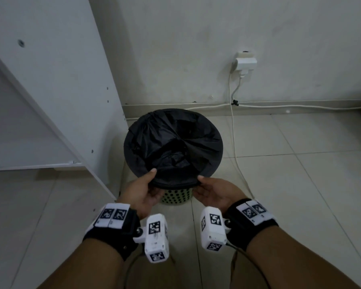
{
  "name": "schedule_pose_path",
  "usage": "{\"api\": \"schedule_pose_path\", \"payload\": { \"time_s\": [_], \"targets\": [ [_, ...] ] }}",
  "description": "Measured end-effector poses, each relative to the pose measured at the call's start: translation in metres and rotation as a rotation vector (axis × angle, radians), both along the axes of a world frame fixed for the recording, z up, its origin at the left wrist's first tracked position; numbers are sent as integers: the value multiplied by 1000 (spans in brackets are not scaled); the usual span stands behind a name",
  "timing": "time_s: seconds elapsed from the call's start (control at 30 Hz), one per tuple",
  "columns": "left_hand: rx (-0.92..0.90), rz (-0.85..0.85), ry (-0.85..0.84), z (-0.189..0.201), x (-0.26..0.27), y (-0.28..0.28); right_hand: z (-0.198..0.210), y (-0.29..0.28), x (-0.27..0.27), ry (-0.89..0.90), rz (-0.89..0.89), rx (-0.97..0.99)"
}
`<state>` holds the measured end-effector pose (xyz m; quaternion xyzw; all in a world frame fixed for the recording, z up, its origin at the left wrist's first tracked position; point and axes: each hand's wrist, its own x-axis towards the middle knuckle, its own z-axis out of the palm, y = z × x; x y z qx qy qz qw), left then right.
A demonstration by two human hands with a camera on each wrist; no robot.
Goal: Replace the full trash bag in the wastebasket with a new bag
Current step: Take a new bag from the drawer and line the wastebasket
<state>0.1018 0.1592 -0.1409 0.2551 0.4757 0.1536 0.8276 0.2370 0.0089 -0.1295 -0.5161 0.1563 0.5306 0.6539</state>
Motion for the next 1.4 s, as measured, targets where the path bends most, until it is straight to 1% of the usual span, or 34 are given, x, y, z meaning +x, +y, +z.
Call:
{"api": "schedule_pose_path", "payload": {
  "time_s": [0.07,0.17,0.27,0.4,0.53,0.63,0.77,0.87,0.93,1.0,1.07,1.17,1.23,1.33,1.4],
  "targets": [
    [-12,47,-18,-4,4,-14,-5,4,-12,-6,33,8],
    [18,139,-43,-7,6,-17,-9,6,-22,-14,91,8],
    [33,98,-56,-3,1,-7,-5,1,-19,-48,136,-17],
    [44,-13,-26,5,-8,12,2,-8,-1,-89,45,-49],
    [57,-82,-28,8,-13,25,3,-13,8,-74,49,-59],
    [79,-38,-20,5,-9,20,1,-8,6,-69,8,-66],
    [73,22,25,-6,-2,-8,-3,1,-4,-32,-27,-64],
    [76,73,31,-17,1,-29,-5,5,-14,-11,-20,-50],
    [93,125,40,-21,2,-31,-5,5,-17,-12,9,-49],
    [97,101,46,-20,0,-25,-2,3,-14,-23,42,-57],
    [89,24,56,-17,-4,-13,1,0,-7,-43,53,-71],
    [58,-67,97,-8,-12,7,1,-6,10,-80,-16,-75],
    [40,-102,101,-2,-14,16,3,-7,17,-48,-47,-58],
    [29,-65,86,-3,-10,15,4,-1,14,13,-69,-35],
    [9,-17,81,-8,-4,6,1,5,7,12,-86,-28]
  ]
}}
